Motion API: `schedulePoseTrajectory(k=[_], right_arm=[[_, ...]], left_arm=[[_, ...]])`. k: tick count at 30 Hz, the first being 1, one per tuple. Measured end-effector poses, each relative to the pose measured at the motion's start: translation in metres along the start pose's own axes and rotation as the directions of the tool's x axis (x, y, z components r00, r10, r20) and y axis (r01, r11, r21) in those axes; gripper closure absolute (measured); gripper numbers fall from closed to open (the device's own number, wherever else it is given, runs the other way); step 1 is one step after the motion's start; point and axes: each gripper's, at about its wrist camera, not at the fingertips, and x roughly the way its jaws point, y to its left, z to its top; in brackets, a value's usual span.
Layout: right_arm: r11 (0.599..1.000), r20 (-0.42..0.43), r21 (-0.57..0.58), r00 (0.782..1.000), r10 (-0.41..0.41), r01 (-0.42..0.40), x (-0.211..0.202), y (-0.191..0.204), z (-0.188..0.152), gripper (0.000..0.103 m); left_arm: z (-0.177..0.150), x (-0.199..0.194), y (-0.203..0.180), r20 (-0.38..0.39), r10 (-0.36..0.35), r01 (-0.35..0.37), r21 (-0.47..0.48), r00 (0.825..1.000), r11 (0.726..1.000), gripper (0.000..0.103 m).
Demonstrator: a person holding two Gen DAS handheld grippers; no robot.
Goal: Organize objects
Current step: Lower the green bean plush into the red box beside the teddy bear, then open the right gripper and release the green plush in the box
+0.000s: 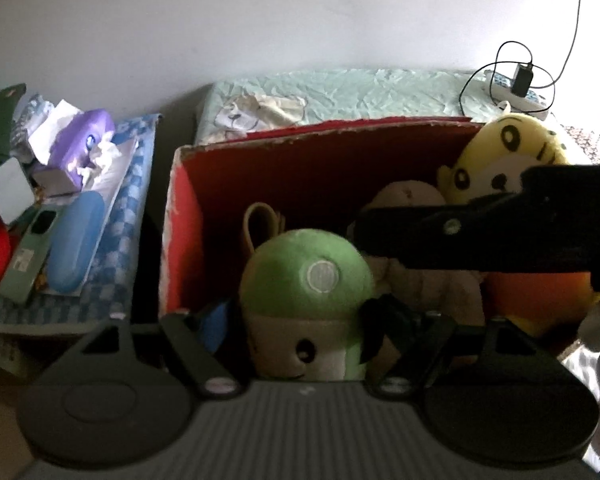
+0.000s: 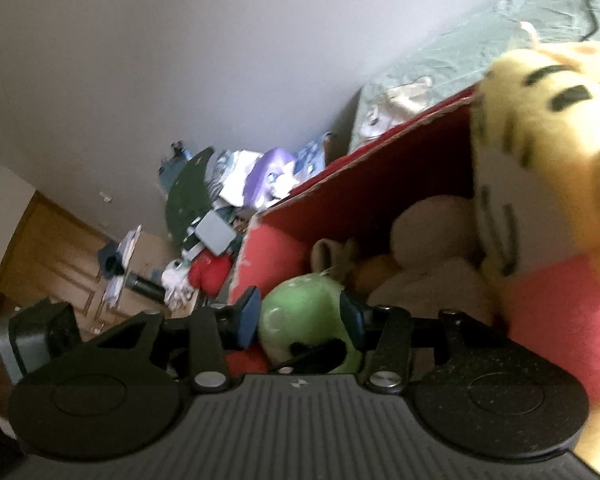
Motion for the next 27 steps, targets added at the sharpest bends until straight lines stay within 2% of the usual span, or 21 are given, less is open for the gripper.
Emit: schedulePoseTrajectory(k=[4,10,15,18,27], right_arm=[[0.999,0.014,0.015,0.999,-0.038,0.037,-0.002,-0.008,-0.001,0.062],[0.993,0.03,-0.046,0.994,-0.105,0.106,-0.001,-0.005,-0.003,0.062],[0.985,0.038,-0.098,0.99,-0.137,0.14,-0.002,-0.003,-0.006,0.063],[0.978,0.046,-0.126,0.986,-0.16,0.165,-0.003,-0.003,-0.009,0.067],[0.972,0.064,-0.127,0.98,-0.189,0.196,-0.007,-0.005,-0.013,0.072]], left_arm=[[0.003,0.002,-0.003,-0.009,0.012,-0.013,-0.008,1.0,1.0,0.023],[0.005,-0.004,-0.005,0.015,0.035,-0.035,0.001,0.999,0.999,0.024],[0.007,0.0,-0.001,-0.008,0.052,-0.052,-0.027,0.999,0.998,0.021],[0.005,0.001,-0.002,-0.017,0.066,-0.067,-0.027,0.998,0.997,0.02],[0.002,0.0,-0.006,-0.024,0.09,-0.091,-0.024,0.996,0.996,0.018]])
